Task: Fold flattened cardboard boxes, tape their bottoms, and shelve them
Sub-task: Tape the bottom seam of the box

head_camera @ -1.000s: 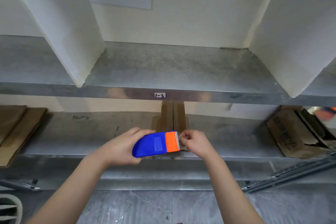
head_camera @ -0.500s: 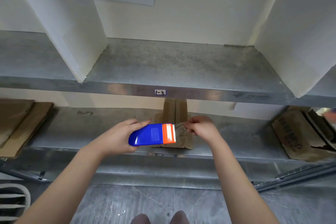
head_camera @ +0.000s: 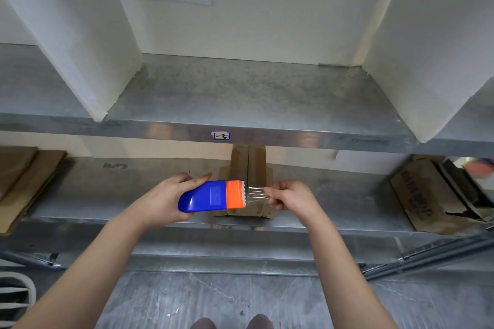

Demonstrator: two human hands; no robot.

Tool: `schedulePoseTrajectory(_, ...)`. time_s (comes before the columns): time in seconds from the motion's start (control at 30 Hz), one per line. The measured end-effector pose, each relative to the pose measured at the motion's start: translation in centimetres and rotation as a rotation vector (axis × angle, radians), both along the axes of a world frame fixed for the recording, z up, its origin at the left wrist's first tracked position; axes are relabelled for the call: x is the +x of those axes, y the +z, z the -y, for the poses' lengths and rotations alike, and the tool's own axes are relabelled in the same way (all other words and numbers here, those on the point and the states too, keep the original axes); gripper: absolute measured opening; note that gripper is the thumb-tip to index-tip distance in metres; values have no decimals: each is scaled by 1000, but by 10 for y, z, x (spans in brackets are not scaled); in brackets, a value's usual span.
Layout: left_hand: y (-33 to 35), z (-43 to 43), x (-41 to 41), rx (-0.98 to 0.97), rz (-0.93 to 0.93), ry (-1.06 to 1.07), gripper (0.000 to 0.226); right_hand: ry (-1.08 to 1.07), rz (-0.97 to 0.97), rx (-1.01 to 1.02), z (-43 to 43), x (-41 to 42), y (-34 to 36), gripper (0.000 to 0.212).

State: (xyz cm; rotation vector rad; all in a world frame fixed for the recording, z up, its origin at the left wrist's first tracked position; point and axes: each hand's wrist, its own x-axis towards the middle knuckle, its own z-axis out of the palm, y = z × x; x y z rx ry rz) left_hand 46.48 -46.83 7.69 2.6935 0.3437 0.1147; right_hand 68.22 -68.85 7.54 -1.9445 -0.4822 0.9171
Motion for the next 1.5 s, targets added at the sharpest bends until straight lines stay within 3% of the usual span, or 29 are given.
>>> schedulePoseTrajectory(0.4, -9, -6, -4, 31, 20, 18, 91, 54, 88, -86, -6, -4, -7, 16)
schedulePoseTrajectory(0.7, -7, -25, -10, 11, -10, 66, 90, 25, 527, -196, 5, 11, -25, 16)
schedulePoseTrajectory(0.9, -16, -44, -25, -1, -104, 81, 88, 118, 469, -240, 0, 24, -39, 19)
schedulePoseTrajectory(1.5, -27, -48, 2, -49, -201, 122, 85, -47, 364, -84, -29, 10, -86, 17)
